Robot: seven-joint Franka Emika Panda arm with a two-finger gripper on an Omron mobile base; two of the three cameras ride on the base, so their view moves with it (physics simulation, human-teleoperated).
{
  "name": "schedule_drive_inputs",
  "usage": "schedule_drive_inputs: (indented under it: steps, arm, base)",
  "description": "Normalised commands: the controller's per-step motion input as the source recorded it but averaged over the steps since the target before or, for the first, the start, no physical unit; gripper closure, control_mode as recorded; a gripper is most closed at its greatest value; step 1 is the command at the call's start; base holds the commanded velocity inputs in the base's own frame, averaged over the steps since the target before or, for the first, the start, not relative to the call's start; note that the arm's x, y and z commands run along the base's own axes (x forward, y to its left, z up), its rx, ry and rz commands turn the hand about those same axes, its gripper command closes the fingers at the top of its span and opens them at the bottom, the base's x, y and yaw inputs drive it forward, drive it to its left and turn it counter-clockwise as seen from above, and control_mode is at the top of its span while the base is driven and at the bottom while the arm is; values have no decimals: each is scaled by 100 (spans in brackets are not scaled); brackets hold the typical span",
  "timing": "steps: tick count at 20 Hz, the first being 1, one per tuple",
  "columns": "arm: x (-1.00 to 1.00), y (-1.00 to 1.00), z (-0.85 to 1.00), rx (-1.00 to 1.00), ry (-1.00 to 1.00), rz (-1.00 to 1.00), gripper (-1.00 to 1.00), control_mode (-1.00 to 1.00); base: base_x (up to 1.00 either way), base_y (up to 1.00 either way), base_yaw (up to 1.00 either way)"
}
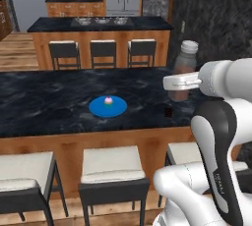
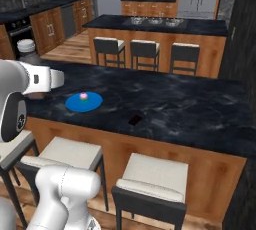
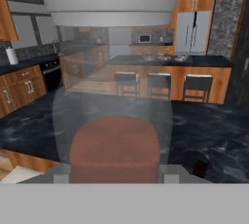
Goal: Take the cinnamon bottle from the cabinet and place it on the dining table, next to the plate with the cupcake. Then take the chocolate from the dining counter and place it on the cupcake plate.
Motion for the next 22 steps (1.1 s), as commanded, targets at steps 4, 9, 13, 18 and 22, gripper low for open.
schedule_drive_inputs:
  steps: [4, 9, 13, 18, 22]
  arm:
    - [0, 0, 0, 0, 0, 0, 100, 100]
    - [0, 0, 0, 0, 0, 0, 100, 100]
    - [0, 0, 0, 0, 0, 0, 100, 100]
    - [0, 0, 0, 0, 0, 0, 100, 100]
    - [0, 0, 0, 0, 0, 0, 100, 100]
  base:
    - [54, -31, 16]
    - [12, -3, 1]
    - [0, 0, 0]
    - [0, 0, 0]
    - [1, 0, 0]
